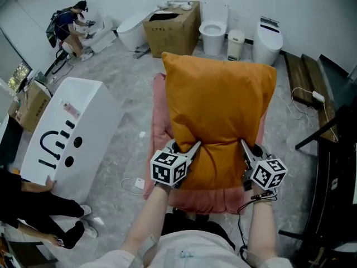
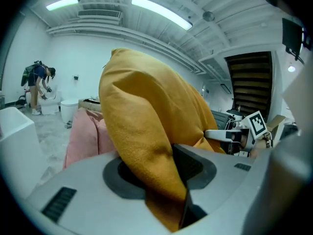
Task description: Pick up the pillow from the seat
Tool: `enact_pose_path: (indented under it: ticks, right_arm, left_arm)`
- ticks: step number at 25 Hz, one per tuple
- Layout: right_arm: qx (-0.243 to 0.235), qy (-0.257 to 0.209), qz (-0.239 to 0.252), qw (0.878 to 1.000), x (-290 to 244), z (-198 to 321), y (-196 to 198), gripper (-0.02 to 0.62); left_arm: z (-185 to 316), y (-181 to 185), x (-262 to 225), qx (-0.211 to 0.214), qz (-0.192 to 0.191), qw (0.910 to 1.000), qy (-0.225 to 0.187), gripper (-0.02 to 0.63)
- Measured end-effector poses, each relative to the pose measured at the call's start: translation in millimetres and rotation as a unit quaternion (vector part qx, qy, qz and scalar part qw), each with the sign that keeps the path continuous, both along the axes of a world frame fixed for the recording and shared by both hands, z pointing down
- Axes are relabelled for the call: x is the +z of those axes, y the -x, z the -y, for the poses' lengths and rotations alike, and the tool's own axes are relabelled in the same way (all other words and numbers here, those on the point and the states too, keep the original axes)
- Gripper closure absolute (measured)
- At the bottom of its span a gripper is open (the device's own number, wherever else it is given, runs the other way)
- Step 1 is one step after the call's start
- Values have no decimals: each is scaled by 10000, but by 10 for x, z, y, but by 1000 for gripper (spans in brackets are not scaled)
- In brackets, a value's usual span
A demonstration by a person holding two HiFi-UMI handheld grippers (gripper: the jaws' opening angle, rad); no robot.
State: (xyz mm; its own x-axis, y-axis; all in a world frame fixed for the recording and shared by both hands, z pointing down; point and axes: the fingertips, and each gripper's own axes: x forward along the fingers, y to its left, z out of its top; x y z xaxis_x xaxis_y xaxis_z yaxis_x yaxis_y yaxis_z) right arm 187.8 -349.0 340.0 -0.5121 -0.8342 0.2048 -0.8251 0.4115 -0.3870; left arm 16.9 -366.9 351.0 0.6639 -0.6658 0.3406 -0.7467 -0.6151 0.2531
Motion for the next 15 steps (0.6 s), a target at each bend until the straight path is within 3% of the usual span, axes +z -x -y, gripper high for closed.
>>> enact_pose_path:
  ticks: [7,15]
  right_arm:
    - [75,-909,-394,9950,-842,94,218,534]
    - [90,-1953,-665,9784,-1930,82,441,533]
  left_arm:
    - [148,204,-793,27,-213,9954,-936,428]
    - [201,416,-1805,44,-580,9790,-1954,428]
